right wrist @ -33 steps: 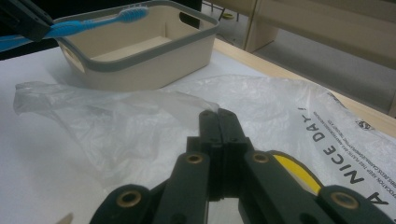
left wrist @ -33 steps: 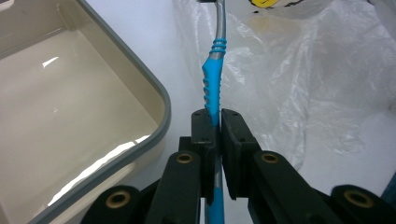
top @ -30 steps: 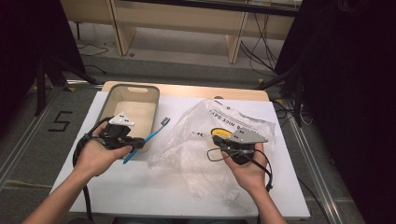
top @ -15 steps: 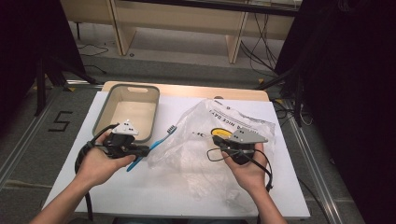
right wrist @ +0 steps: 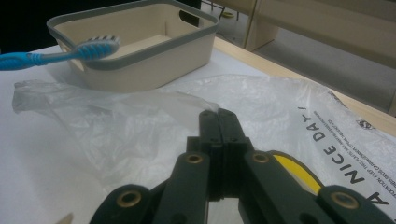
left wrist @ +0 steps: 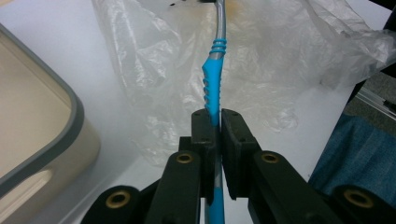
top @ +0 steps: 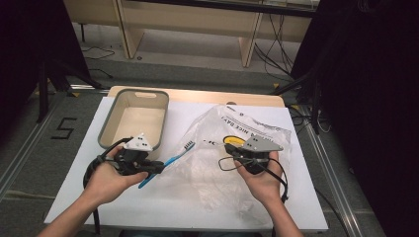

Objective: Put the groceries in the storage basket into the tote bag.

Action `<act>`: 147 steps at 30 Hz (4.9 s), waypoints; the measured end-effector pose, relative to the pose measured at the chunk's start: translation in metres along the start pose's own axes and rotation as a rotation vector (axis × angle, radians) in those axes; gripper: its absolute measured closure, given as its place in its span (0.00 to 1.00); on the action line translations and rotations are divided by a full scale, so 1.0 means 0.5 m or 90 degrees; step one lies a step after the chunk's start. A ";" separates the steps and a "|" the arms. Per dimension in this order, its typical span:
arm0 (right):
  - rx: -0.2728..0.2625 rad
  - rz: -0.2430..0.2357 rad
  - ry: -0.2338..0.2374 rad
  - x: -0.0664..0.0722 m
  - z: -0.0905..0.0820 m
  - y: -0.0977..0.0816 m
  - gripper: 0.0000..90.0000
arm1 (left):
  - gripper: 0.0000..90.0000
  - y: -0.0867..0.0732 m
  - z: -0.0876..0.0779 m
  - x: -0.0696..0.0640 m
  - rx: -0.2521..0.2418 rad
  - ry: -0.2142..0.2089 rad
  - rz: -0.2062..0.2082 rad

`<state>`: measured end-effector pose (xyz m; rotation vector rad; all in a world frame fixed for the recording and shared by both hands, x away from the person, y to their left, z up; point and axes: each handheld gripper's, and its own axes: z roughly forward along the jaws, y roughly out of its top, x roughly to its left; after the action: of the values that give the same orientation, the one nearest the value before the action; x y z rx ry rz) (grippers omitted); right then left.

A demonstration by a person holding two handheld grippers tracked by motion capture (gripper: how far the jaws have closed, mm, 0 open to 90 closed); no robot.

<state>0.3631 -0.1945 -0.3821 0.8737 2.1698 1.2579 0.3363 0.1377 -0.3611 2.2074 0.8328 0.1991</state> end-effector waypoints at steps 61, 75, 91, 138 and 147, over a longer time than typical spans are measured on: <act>-0.003 -0.004 0.006 0.008 0.003 0.002 1.00 | 0.93 0.049 0.224 -0.122 0.069 0.052 0.040; -0.003 -0.006 0.007 0.008 0.003 0.002 1.00 | 0.93 0.066 0.274 -0.136 0.042 0.068 0.039; -0.004 -0.003 0.006 0.007 0.003 0.002 1.00 | 0.93 0.076 0.311 -0.140 0.012 0.077 0.051; 0.000 0.000 -0.005 -0.001 -0.003 0.000 1.00 | 0.66 0.065 0.268 -0.136 -0.086 0.031 0.052; -0.001 0.000 -0.004 -0.001 -0.003 -0.001 1.00 | 0.55 0.032 0.216 -0.127 -0.079 0.021 0.063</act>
<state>0.3624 -0.1959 -0.3819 0.8750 2.1636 1.2547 0.3363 0.0253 -0.4189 2.1355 0.7100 0.3267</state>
